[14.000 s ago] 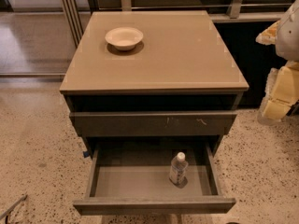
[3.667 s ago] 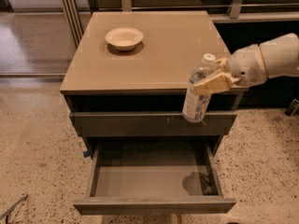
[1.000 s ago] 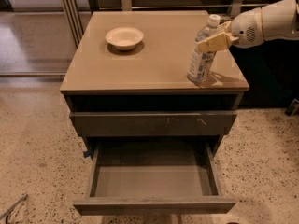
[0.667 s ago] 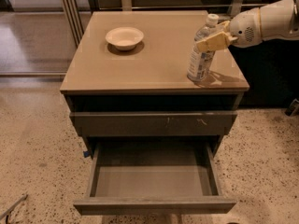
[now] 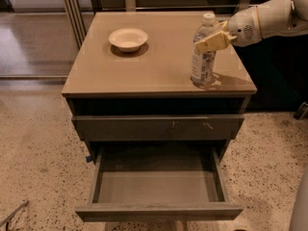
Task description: Pick blue plastic bottle from middle drawer and place on counter
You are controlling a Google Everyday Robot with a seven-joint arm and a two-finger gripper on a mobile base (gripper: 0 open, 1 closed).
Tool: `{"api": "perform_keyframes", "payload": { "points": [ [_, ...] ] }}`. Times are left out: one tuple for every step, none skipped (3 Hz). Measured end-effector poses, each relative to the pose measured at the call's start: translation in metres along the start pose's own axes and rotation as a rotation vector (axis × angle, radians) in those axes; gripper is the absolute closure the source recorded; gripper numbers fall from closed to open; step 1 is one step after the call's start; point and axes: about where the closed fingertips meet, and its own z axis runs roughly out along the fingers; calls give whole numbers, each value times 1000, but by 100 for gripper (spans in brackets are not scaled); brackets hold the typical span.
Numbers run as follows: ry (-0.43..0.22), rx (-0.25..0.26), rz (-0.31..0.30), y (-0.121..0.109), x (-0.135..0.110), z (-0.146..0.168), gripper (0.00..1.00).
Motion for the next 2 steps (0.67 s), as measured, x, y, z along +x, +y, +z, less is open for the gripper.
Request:
{"api": "perform_keyframes", "payload": {
  "points": [
    [0, 0, 0, 0, 0, 0, 82],
    [0, 0, 0, 0, 0, 0, 59]
  ]
}}
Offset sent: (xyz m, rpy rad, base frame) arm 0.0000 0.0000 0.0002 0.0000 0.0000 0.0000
